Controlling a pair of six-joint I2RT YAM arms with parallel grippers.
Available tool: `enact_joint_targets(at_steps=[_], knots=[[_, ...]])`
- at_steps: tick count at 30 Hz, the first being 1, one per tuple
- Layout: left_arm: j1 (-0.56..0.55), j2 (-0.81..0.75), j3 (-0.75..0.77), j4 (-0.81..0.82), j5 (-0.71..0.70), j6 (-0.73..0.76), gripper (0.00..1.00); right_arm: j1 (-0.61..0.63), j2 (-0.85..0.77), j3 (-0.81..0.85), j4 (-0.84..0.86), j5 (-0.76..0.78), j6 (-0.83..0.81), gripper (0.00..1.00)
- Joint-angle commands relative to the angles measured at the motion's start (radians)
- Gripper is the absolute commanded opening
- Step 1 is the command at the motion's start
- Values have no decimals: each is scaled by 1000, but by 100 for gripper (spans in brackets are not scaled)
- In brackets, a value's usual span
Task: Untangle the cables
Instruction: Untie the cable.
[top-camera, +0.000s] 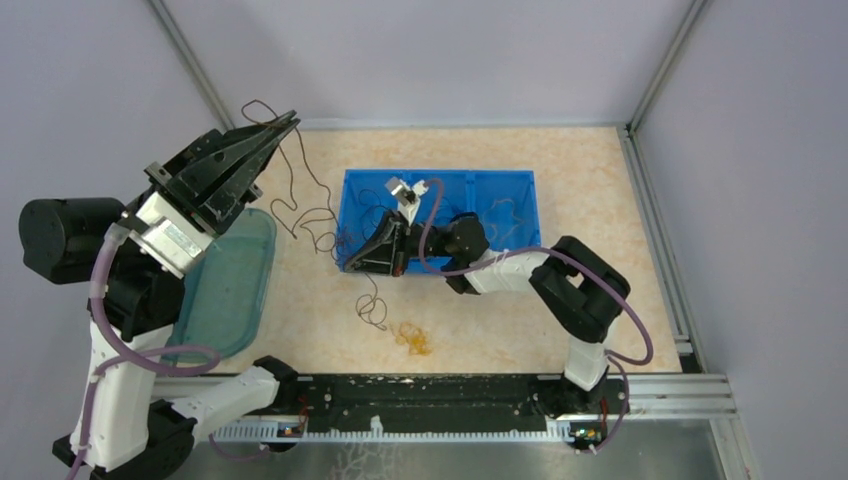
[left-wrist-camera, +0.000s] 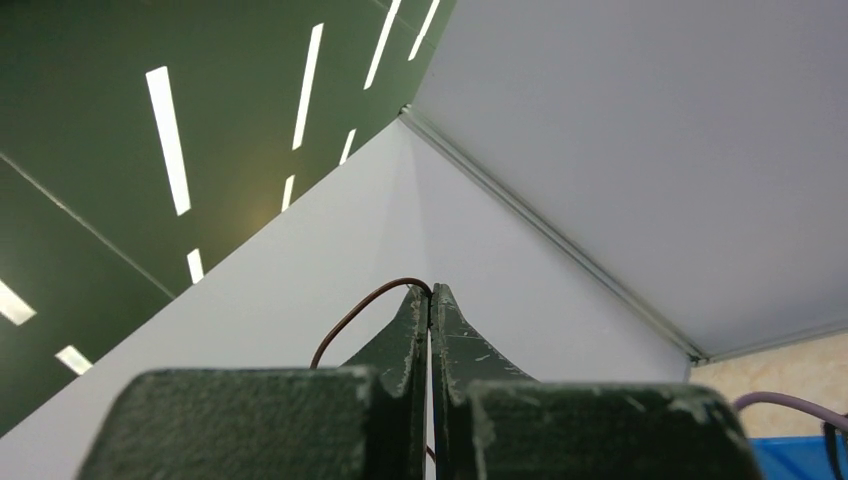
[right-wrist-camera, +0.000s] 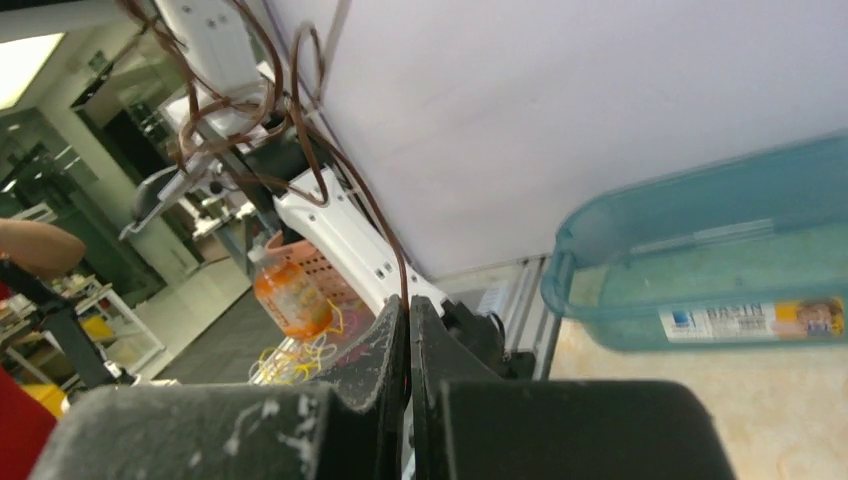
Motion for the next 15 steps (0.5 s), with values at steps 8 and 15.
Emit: enact_joint_targets(at_steps=[8, 15], knots=[[2, 18, 45, 208, -185, 259, 0, -1, -249, -264, -339, 414, -362, 0], [2, 55, 94, 262, -220, 377, 0, 5, -357, -430, -484, 614, -435, 0]])
